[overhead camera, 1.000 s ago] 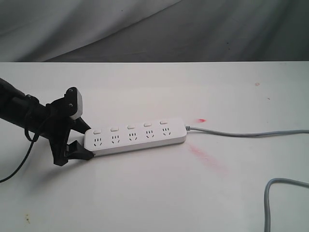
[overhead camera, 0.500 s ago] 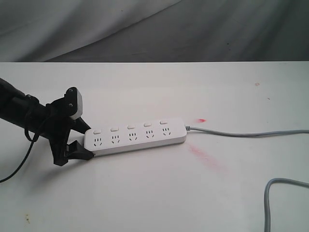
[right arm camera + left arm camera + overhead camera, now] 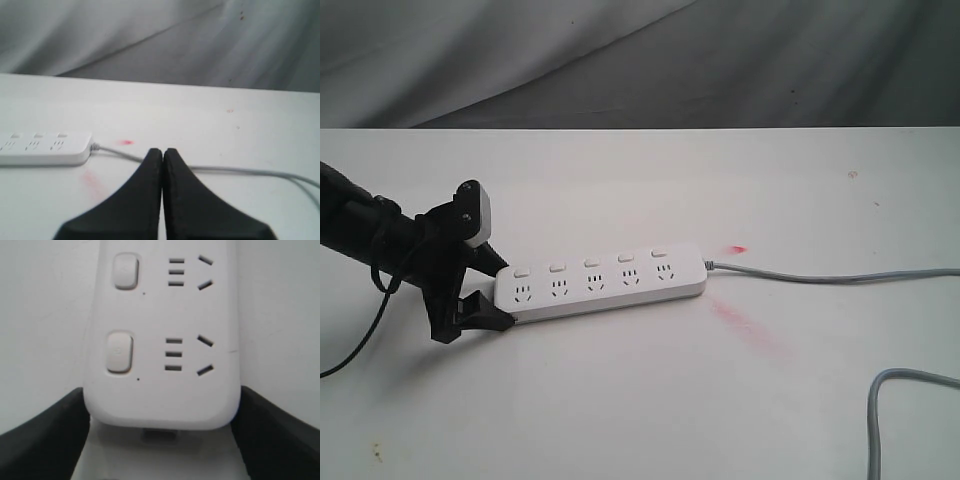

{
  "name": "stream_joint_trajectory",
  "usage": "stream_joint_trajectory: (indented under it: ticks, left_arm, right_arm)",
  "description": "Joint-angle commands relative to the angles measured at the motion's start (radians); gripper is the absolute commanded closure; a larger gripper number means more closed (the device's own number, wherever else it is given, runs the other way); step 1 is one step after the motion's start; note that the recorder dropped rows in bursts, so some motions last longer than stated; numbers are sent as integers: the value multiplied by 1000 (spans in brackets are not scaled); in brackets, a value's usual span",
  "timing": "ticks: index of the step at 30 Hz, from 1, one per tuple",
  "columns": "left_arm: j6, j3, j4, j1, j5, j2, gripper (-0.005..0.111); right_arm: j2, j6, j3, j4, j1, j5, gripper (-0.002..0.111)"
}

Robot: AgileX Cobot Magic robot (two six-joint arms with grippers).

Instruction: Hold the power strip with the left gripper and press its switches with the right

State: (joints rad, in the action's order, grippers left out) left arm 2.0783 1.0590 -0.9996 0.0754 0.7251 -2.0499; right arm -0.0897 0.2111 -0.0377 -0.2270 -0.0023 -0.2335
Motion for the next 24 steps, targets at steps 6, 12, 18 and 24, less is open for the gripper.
stream_joint_trajectory:
  ticks: [6, 12, 18, 24]
  left_arm:
    - [-3, 5, -15, -5, 4, 0, 52]
    - [-3, 5, -15, -5, 4, 0, 52]
    - [-7, 5, -15, -5, 4, 0, 52]
    - [-7, 5, -15, -5, 4, 0, 52]
  right_arm:
    - [-337, -10, -467, 166, -9, -278, 108]
    - [-675, 5, -721, 151, 25, -408, 108]
    - [-780, 5, -745, 134, 216, -422, 108]
    - [-884, -37, -745, 119, 309, -410, 108]
